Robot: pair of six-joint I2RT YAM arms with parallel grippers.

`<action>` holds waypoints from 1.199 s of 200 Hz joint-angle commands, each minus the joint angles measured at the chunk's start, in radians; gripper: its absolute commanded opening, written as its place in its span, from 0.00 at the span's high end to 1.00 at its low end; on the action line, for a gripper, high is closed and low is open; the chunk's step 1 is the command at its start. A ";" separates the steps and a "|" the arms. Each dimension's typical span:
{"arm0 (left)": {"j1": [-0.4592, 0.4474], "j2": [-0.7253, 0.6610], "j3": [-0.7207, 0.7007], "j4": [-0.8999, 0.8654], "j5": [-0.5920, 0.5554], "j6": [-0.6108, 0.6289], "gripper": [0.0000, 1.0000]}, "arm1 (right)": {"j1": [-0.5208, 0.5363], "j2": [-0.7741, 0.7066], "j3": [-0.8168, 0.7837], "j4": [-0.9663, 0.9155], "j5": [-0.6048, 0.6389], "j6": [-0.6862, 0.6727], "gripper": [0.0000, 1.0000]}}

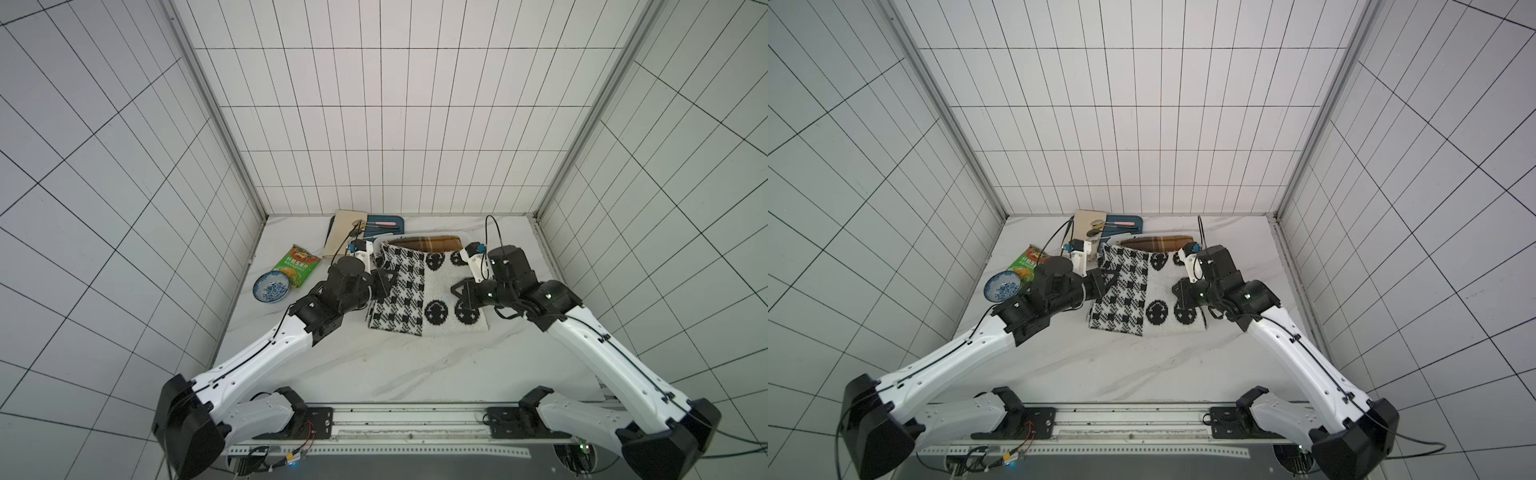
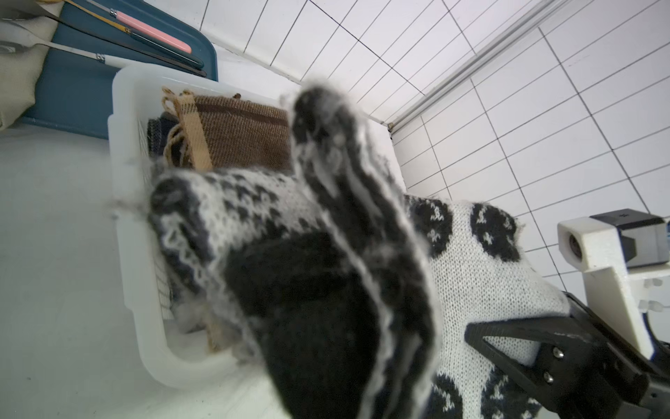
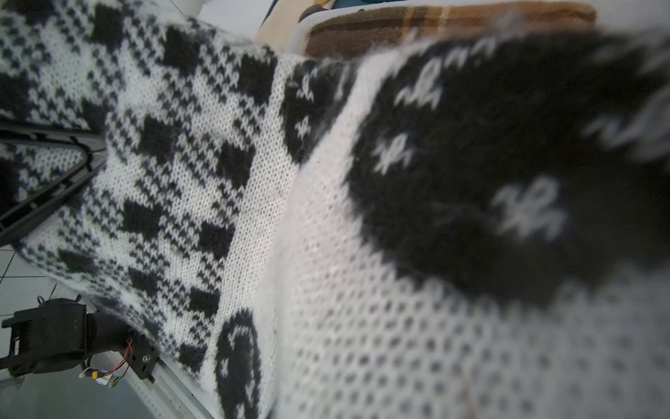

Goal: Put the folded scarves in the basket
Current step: Pick up the scarf at the center of the board, then place the scarf in the basket.

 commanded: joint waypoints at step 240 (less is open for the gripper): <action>0.259 0.568 0.313 0.108 0.178 0.003 0.85 | -0.332 0.535 0.187 0.202 -0.099 -0.078 0.46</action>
